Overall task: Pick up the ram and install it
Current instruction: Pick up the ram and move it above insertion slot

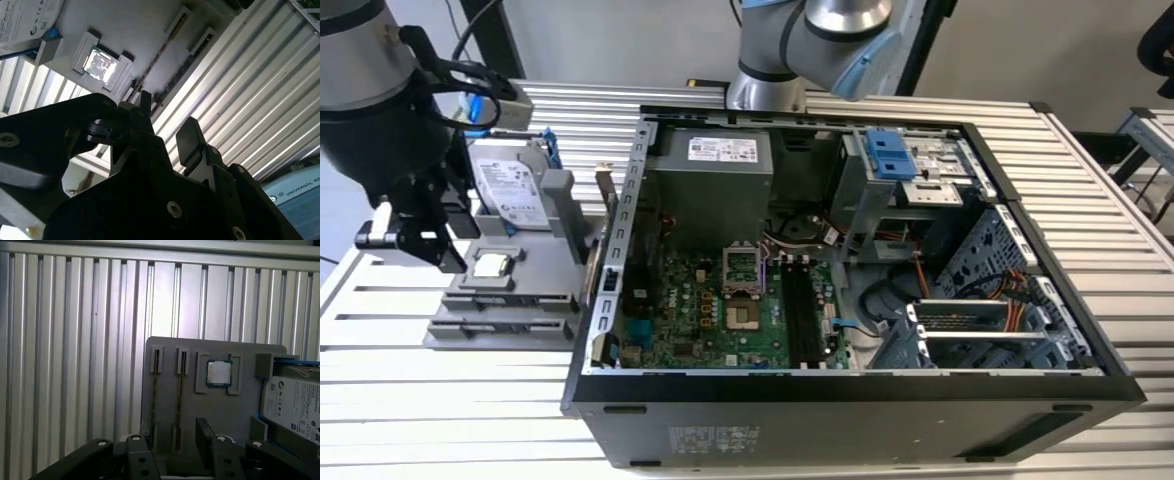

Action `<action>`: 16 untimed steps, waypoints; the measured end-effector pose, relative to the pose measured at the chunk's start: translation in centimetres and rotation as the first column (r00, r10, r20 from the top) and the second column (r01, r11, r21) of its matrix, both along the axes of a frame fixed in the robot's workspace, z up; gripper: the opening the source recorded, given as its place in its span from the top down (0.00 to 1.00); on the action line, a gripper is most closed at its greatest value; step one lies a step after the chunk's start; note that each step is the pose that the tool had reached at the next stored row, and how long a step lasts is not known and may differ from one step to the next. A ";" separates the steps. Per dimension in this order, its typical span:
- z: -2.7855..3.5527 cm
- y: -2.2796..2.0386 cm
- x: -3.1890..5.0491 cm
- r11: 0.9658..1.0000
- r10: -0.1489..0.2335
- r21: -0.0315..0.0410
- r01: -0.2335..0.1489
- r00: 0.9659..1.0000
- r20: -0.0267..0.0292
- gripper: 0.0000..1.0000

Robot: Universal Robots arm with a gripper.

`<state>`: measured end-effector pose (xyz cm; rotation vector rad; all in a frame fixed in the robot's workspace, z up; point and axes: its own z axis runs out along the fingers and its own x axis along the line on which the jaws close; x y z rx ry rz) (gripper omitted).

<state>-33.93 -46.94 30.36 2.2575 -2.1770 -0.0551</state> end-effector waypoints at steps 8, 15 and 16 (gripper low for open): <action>-1.25 0.00 0.01 1.000 -0.001 -0.001 0.001 1.000 0.007 0.00; -2.17 0.00 0.00 1.000 -0.010 -0.001 0.010 1.000 0.007 0.00; -2.30 0.00 0.00 1.000 -0.010 -0.001 0.010 1.000 0.007 0.00</action>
